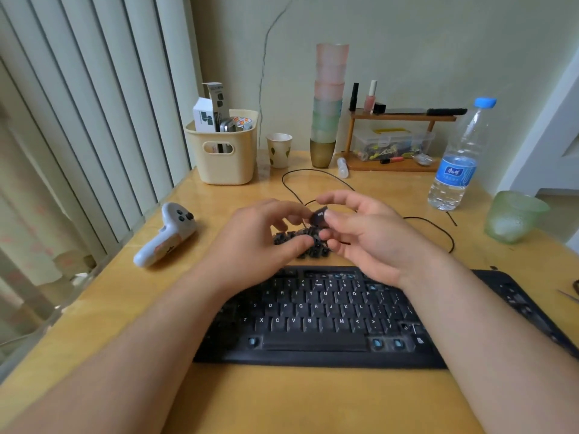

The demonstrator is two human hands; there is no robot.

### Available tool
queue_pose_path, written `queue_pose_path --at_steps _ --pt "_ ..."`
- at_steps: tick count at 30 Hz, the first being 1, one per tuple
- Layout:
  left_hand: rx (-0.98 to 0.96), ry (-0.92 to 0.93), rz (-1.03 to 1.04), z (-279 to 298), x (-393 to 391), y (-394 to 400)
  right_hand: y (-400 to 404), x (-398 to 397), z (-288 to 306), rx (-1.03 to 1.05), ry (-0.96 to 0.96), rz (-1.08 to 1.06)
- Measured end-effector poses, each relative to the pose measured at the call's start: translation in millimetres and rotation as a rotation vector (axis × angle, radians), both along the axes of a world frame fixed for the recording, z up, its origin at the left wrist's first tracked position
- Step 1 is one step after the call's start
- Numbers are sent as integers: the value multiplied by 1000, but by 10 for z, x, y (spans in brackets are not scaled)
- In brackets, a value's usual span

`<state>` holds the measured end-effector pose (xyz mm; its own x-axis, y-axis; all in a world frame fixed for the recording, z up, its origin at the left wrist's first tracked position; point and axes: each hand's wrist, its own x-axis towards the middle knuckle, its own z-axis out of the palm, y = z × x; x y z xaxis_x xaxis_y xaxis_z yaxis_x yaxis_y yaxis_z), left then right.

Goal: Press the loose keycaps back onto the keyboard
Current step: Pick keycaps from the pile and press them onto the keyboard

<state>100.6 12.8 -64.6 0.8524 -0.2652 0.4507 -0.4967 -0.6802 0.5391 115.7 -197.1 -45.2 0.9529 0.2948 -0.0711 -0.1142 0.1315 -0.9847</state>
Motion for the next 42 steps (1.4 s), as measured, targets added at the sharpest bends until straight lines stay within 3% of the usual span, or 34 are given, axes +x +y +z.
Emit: queue_pose_path --at_steps 8,24,31,36,42 --pt "-119 -117 -11 -36 -22 -135 -133 -123 -12 181 84 86" --pt "-12 -184 -31 40 -83 -37 -139 -192 12 85 32 105" --pt "-263 17 -91 94 -168 -105 -127 -243 6 32 -82 108" --pt "-393 164 -113 131 -171 -69 -85 -244 -8 35 -233 -11" --pt "-455 315 -228 125 -170 -54 -67 -234 -23 -164 -427 -158"
